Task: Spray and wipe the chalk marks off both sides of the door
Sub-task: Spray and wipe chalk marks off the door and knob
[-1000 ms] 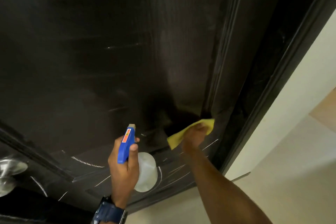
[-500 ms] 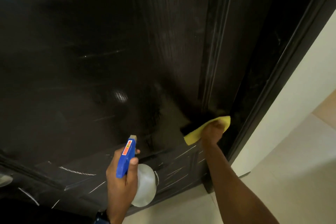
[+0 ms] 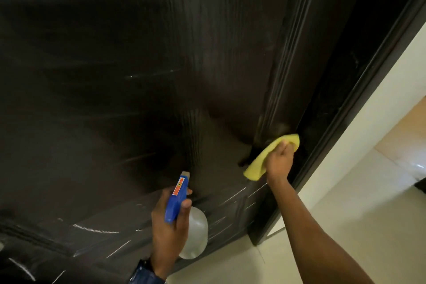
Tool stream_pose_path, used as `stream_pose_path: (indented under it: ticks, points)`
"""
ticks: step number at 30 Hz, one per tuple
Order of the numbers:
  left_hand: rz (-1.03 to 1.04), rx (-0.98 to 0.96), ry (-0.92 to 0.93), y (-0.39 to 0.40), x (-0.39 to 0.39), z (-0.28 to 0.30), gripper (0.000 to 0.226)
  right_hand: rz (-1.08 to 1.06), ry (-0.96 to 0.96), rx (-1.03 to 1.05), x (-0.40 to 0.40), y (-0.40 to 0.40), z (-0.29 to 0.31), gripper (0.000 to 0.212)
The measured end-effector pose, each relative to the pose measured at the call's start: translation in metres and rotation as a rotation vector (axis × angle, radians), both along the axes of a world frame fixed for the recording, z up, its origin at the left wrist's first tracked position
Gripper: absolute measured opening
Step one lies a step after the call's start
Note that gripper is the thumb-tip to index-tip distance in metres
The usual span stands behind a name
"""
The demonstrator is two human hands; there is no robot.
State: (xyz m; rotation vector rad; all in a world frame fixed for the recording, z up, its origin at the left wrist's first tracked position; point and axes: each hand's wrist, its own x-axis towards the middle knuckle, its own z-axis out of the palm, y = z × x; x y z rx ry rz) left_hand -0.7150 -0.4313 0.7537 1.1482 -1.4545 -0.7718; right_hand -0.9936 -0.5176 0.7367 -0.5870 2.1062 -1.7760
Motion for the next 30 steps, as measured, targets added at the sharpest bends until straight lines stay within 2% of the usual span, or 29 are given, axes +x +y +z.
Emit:
stream_pose_path:
  ticks: [4, 8, 11, 13, 15, 17, 18, 20, 22, 26, 30]
  points:
    - [-0.018, 0.035, 0.013, 0.002, -0.009, -0.013, 0.084, -0.023, 0.515, -0.285, -0.021, -0.012, 0.071, 0.024]
    - [0.01, 0.017, 0.004, 0.012, -0.027, -0.015, 0.081, 0.023, 0.62, -0.234, -0.04, -0.02, 0.051, 0.019]
    - [0.038, 0.004, 0.03, 0.019, -0.051, -0.01, 0.073, 0.112, 0.628, -0.081, -0.046, -0.01, -0.002, 0.033]
    - [0.065, -0.018, 0.036, 0.023, -0.07, -0.008, 0.068, 0.251, 0.568, 0.058, -0.049, 0.0, -0.035, 0.039]
    - [0.084, -0.042, 0.026, 0.026, -0.092, -0.007, 0.065, 0.377, 0.347, 0.188, -0.049, 0.013, -0.059, 0.043]
    - [0.116, -0.065, 0.021, 0.029, -0.114, -0.003, 0.067, 0.392, 0.084, 0.163, -0.05, 0.019, -0.079, 0.039]
    - [0.137, -0.074, 0.016, 0.03, -0.124, 0.0, 0.068, 0.409, 0.018, 0.142, -0.054, 0.02, -0.085, 0.039]
    - [0.163, -0.083, 0.0, 0.034, -0.142, 0.006, 0.071, 0.418, 0.05, 0.152, -0.059, 0.017, -0.082, 0.035]
    - [0.19, -0.087, -0.019, 0.04, -0.153, 0.011, 0.07, 0.461, 0.27, 0.125, -0.061, 0.017, -0.069, 0.038]
    - [0.217, -0.098, -0.08, 0.044, -0.158, 0.013, 0.071, 0.515, 0.606, -0.119, -0.054, 0.015, -0.03, 0.03]
    - [0.279, -0.082, -0.103, 0.056, -0.148, 0.006, 0.068, 0.525, 0.779, -0.074, -0.056, 0.012, -0.028, 0.028]
